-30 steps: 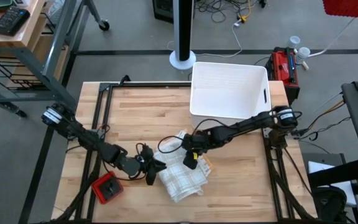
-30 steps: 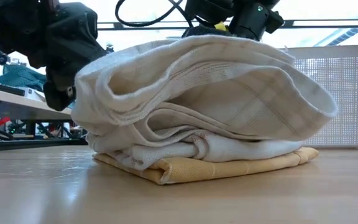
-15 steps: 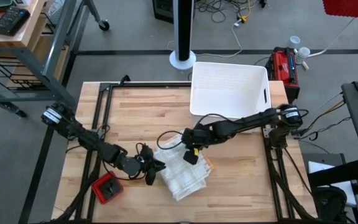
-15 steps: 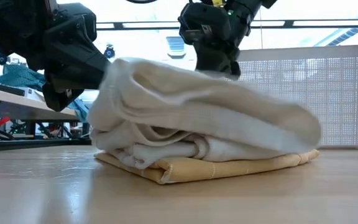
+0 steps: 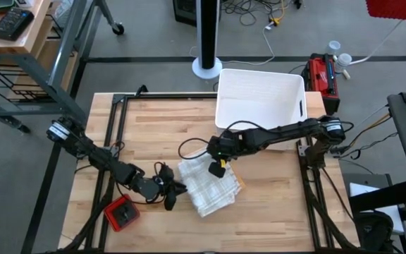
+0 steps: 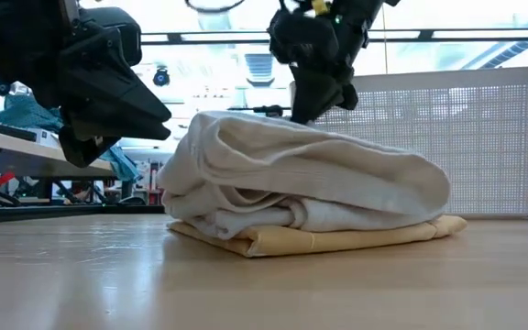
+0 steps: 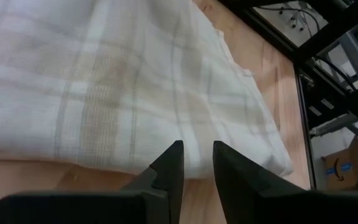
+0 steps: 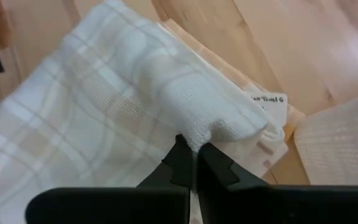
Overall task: Fold towel
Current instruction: Stack the light gray patterned towel on top of the brown patterned towel
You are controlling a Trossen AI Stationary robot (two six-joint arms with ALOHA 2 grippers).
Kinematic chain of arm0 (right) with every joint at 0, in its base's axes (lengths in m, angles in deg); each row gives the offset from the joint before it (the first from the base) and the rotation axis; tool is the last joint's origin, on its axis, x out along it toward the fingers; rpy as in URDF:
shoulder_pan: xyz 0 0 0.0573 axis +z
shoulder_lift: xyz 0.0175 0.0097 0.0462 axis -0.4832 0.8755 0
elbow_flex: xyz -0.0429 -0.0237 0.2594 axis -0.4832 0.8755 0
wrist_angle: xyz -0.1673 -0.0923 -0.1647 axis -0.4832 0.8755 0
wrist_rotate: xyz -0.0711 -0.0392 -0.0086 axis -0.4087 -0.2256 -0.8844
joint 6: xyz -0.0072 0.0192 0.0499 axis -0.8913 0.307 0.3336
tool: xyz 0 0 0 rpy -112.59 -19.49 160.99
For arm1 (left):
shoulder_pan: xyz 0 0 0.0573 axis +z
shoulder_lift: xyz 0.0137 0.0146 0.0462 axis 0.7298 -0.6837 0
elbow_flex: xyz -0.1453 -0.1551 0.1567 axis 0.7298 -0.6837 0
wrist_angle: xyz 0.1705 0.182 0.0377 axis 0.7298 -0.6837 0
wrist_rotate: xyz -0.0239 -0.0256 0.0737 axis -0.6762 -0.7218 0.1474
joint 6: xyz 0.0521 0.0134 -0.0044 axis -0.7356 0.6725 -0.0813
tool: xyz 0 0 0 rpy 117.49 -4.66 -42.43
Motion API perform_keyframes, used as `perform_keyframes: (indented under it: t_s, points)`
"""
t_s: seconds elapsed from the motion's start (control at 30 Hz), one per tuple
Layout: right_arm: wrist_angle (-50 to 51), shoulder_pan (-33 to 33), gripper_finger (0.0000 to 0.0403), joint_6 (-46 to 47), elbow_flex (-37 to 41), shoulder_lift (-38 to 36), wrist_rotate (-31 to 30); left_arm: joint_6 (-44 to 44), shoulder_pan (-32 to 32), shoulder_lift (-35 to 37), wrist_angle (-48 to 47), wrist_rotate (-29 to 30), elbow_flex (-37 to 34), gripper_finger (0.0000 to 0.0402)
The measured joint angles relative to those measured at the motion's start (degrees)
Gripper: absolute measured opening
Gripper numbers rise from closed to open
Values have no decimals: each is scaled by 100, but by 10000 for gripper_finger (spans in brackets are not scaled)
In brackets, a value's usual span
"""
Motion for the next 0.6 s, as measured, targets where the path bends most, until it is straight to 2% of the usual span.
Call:
perform_keyframes:
  t_s: [0.17, 0.27, 0.6]
  points:
    - [317, -2, 3, 116, 4, 239, 16, -6, 0, 0, -11, -39, -4, 76]
    - [447, -4, 19, 294, 9, 356, -12, -236, 0, 0, -11, -41, -4, 76]
    - [804, 152, 98, 355, 1, 216, -330, -2098, 35, -9, -9, -47, 62, 76]
